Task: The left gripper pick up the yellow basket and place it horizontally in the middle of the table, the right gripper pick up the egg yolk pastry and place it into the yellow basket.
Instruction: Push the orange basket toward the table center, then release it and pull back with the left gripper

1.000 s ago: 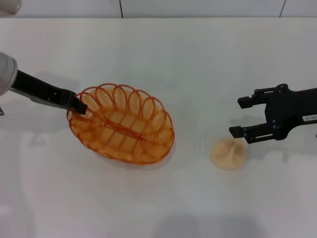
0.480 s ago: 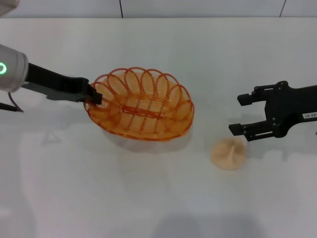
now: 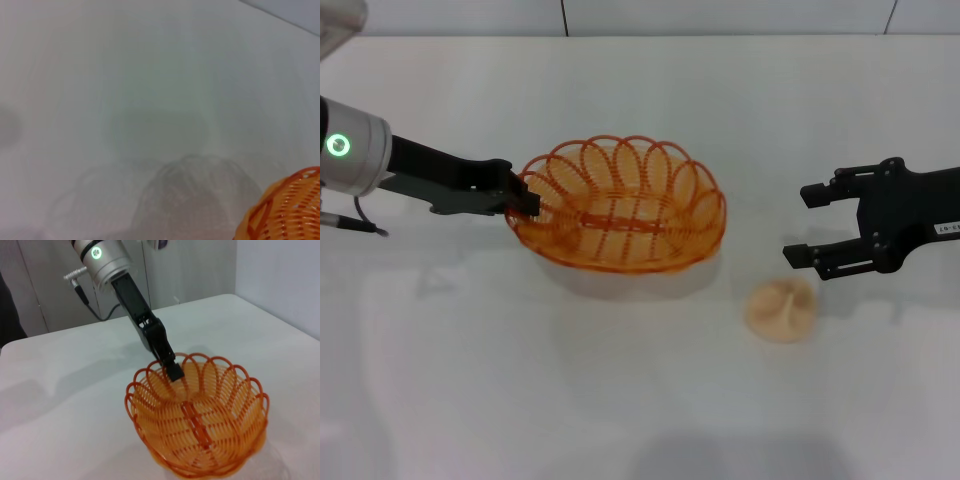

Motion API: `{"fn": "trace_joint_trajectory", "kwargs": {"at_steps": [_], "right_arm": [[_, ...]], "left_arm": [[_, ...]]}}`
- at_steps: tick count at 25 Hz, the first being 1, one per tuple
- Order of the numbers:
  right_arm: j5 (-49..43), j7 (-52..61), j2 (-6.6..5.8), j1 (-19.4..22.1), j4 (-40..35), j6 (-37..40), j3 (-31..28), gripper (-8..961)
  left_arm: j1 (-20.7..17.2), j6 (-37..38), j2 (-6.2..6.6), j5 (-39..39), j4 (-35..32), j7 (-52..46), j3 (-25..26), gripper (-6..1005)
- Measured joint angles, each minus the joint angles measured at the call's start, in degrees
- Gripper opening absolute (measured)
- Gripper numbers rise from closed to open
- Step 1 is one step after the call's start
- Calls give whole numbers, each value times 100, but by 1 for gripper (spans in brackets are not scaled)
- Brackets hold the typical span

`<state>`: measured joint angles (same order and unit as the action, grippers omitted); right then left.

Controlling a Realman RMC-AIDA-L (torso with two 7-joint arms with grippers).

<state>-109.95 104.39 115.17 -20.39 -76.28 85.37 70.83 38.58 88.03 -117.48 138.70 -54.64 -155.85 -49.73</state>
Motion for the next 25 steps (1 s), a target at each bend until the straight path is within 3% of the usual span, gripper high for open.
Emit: {"fn": "trace_joint_trajectory", "kwargs": {"at_steps": [16, 25], "right_arm": [[1, 2, 1, -37, -36, 112, -8, 769], [1, 3, 6, -53, -36, 145, -8, 769]], "left_arm": [[50, -77, 39, -81, 381, -364, 3, 87], [262, -194, 99, 207, 671, -448, -10, 85]]}}
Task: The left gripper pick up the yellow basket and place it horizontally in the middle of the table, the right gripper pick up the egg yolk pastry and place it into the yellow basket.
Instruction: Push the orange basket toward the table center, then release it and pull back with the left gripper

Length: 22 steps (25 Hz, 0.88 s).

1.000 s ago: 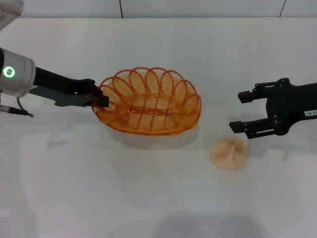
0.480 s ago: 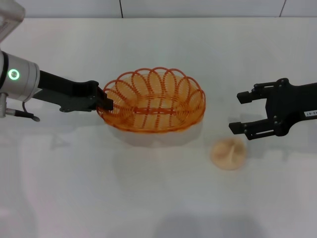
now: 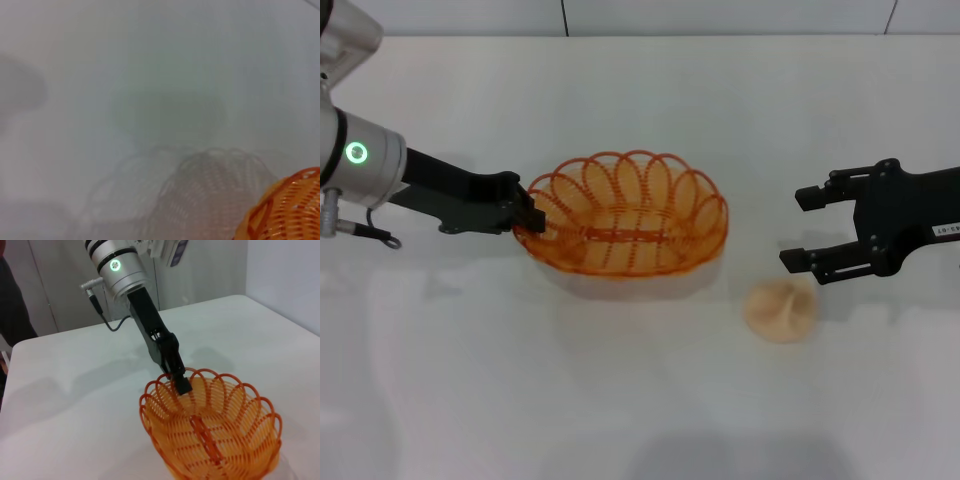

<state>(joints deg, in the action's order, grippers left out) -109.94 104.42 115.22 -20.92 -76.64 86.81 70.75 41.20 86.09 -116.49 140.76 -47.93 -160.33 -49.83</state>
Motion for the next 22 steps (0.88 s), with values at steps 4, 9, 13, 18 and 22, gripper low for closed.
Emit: {"fn": "trace_joint_trajectory", "kwargs": {"at_steps": [4, 9, 13, 18, 22], "right_arm": [[0, 0, 0, 0, 0, 4, 7, 769], [0, 0, 0, 0, 0, 5, 18, 769], [-1, 0, 0, 0, 0, 5, 20, 769], [0, -5, 0, 0, 1, 3, 23, 769], [0, -20, 0, 0, 13, 2, 25, 768]], "left_arm": [[100, -35, 31, 177, 3, -25, 4, 85], [265, -41, 40, 427, 114, -54, 2, 86], [296, -112, 40, 459, 216, -54, -3, 86], [311, -248, 34, 461, 352, -18, -14, 86], [316, -359, 6, 460, 459, 19, -13, 85]]}}
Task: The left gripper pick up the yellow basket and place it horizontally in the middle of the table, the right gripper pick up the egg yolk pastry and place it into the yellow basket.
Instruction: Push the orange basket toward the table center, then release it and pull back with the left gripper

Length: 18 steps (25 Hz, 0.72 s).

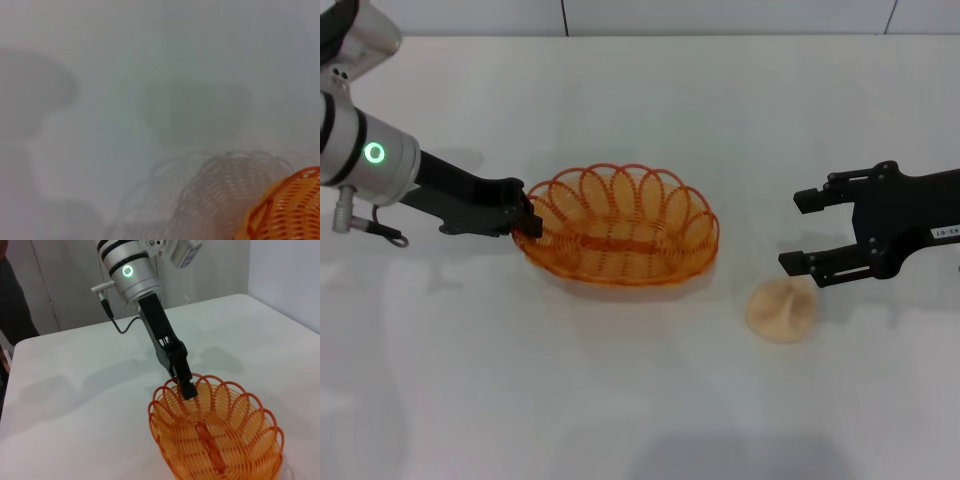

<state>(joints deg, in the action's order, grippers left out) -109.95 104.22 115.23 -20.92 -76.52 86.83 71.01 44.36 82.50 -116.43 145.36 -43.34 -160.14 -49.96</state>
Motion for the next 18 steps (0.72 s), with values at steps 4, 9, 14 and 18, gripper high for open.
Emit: {"fn": "trace_joint_trajectory", "kwargs": {"at_steps": [4, 9, 14, 18], "right_arm": [[0, -3, 0, 0, 7, 0, 1, 768], [0, -7, 0, 0, 15, 14, 1, 768], [0, -48, 0, 0, 27, 51, -10, 768], [0, -50, 0, 0, 32, 60, -20, 768]], "left_arm": [[-1, -104, -19, -29, 85, 51, 13, 84], [-1, -178, -36, -50, 129, 100, 13, 84], [1, -244, -96, -56, 151, 145, 17, 84], [3, -303, -109, -66, 209, 148, 21, 84]]}}
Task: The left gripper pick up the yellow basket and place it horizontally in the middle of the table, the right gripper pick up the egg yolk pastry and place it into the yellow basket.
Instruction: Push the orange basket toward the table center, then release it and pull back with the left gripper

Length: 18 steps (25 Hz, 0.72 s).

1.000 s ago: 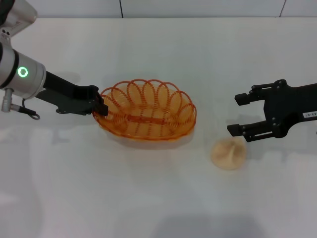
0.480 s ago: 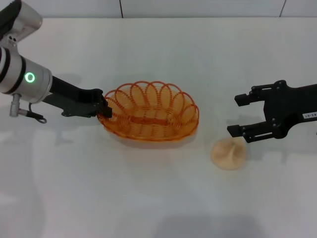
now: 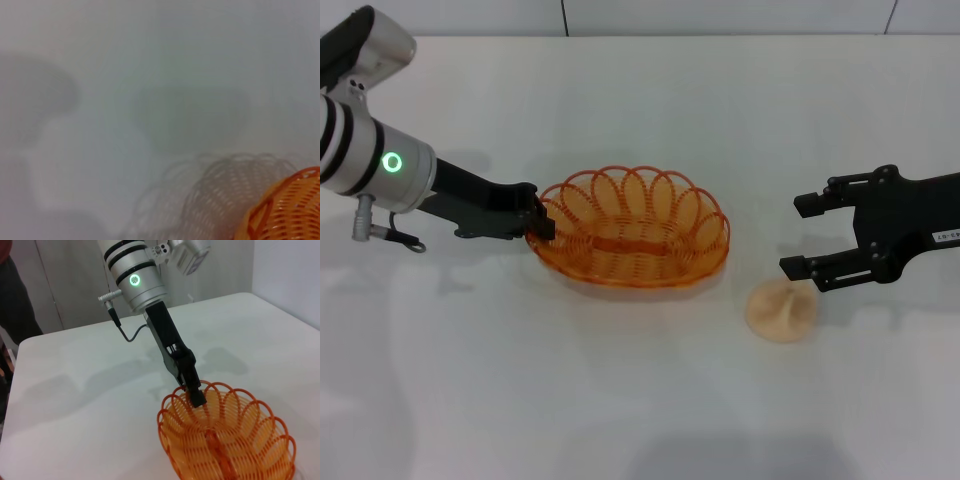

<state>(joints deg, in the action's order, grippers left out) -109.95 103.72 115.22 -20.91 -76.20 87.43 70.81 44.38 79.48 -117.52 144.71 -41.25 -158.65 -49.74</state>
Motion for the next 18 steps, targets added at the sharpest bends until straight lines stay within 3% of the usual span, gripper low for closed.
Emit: {"fn": "trace_joint_trajectory", "kwargs": {"at_steps": [18], "right_arm": [[0, -11, 0, 0, 9, 11, -3, 769]], "left_arm": [[-24, -30, -6, -14, 76, 19, -1, 85]]}}
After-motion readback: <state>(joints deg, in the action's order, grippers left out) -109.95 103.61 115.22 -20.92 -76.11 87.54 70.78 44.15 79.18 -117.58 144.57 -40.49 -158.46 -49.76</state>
